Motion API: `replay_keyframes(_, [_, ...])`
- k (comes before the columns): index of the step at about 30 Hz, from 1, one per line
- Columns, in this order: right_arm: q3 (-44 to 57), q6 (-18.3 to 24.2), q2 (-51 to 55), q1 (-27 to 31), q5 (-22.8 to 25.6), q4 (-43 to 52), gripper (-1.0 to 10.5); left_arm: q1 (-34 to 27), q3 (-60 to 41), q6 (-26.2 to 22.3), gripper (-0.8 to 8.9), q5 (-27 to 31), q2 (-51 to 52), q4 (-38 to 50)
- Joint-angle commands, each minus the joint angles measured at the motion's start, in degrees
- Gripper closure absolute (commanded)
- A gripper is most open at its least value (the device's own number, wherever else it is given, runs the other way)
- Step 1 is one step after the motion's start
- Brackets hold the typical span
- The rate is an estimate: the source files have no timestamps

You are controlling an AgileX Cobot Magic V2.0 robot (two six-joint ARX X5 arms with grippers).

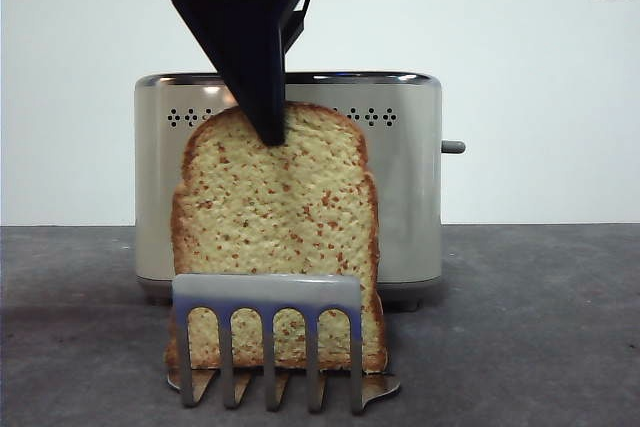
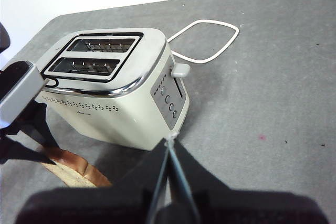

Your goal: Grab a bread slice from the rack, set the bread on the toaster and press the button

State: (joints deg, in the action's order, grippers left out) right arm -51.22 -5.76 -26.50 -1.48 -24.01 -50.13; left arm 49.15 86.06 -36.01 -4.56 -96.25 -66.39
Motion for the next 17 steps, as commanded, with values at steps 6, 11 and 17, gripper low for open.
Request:
replay_keyframes(6, [-0.2,2.0,0.0,0.0,0.0,-1.2,9.5,0.3,0.0,-0.7,8.22,-0.3,0.0,-0.4])
replay_keyframes(11, [-0.2,2.0,0.0,0.0,0.2,-2.0,9.5,0.3,0.0,-0.7,8.22,-0.3,2.7,-0.4])
replay_keyframes(17, [-0.2,2.0,0.0,0.0,0.7,-2.3,9.5,1.9,0.1,-0.5,8.22,-0.3,9.7,-2.0])
